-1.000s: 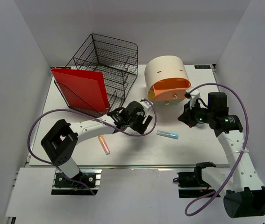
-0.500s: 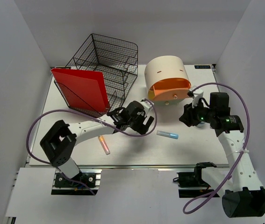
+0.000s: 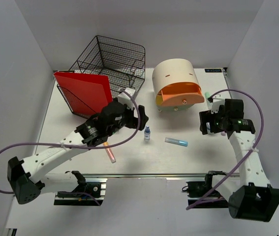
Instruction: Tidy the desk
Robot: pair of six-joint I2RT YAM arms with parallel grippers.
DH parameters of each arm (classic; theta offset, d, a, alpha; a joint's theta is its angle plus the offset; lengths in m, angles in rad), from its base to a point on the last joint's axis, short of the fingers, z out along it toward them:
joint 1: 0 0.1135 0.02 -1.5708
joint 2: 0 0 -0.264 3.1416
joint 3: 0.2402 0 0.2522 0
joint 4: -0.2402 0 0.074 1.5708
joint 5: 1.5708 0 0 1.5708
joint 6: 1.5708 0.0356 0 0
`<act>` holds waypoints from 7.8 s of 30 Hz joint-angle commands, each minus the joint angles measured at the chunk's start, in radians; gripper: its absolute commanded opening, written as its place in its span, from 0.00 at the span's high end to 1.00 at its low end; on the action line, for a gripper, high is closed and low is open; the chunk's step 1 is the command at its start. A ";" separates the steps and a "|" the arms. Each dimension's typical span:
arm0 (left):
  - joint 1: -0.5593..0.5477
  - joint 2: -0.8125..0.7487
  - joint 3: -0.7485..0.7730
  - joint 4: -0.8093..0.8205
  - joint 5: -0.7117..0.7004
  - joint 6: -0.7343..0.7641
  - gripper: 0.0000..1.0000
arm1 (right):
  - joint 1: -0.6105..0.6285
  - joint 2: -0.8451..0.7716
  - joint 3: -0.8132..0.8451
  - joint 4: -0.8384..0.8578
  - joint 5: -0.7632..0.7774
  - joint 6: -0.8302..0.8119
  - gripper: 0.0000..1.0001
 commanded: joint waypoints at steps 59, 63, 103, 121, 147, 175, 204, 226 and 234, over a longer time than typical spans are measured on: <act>0.004 -0.501 -0.260 -0.204 -0.086 -0.252 0.02 | -0.159 0.183 0.630 0.058 -0.394 0.010 1.00; 0.004 -0.492 -0.245 -0.217 -0.083 -0.254 0.02 | -0.117 0.234 0.713 0.137 -0.471 0.076 1.00; 0.004 -0.492 -0.265 -0.198 -0.073 -0.265 0.02 | 0.251 0.445 0.776 0.039 -0.131 -0.042 1.00; 0.004 -0.504 -0.252 -0.221 -0.081 -0.266 0.02 | 0.332 0.470 0.772 0.062 0.055 -0.047 0.74; 0.004 -0.495 -0.199 -0.244 -0.083 -0.259 0.02 | 0.329 0.335 0.762 0.072 -0.130 -0.141 1.00; 0.004 -0.498 -0.235 -0.197 -0.049 -0.271 0.02 | 0.335 0.352 0.494 0.035 0.040 -0.614 1.00; -0.005 -0.193 -0.234 0.181 0.088 -0.352 0.02 | 0.344 0.465 0.480 0.358 0.091 -0.470 1.00; -0.014 0.065 -0.077 0.374 0.128 -0.381 0.33 | 0.278 0.111 0.184 0.359 -0.069 0.059 0.28; -0.014 -0.245 -0.182 0.075 -0.027 -0.352 0.43 | 0.239 0.223 0.104 0.494 -0.267 0.407 0.76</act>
